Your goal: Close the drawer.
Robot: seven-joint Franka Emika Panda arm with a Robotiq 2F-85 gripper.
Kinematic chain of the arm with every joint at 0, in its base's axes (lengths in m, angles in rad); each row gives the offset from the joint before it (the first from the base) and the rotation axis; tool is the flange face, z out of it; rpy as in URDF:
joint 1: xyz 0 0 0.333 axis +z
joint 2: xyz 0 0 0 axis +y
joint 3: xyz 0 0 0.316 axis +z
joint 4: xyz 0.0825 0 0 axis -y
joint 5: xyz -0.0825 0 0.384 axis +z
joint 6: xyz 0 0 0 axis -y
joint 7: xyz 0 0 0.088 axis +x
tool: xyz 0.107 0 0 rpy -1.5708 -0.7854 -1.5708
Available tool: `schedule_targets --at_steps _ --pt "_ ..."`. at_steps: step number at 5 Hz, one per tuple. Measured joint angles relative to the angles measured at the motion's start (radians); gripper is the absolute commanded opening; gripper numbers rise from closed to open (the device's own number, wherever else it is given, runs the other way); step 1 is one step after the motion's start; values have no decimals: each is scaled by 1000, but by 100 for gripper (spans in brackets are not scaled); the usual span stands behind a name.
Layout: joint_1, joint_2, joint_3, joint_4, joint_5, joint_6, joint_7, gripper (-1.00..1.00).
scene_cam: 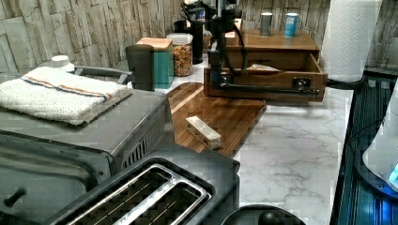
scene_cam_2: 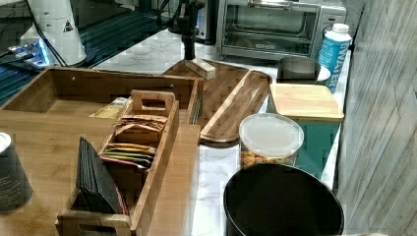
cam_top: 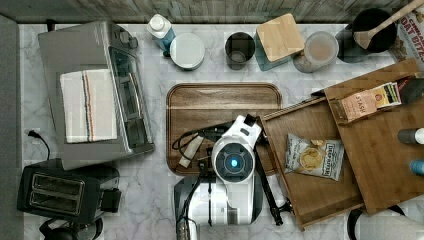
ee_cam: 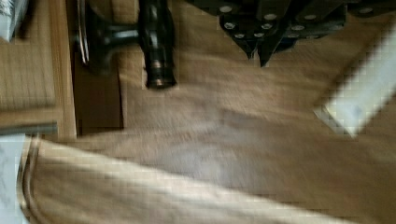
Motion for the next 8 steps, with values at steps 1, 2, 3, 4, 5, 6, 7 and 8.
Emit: schedule_targets --at_steps 1,2,3,4,5,6,7,8 --pt "-3 -22 -7 -70 -34 0 0 -100" --pt "-16 -53 -8 -150 -57 15 -2 -100" --pt "-5 -55 -62 -205 -108 42 -60 -100" --pt "-23 -36 -120 -230 -161 83 -143 -100" --pt "-63 -15 -152 -227 -164 101 -192 -100" --pt "-73 -24 -161 -227 -164 123 -199 -100" --pt "-73 -36 -162 -221 -164 146 -243 -100" --pt "-74 -31 -178 -207 -153 124 -292 -100"
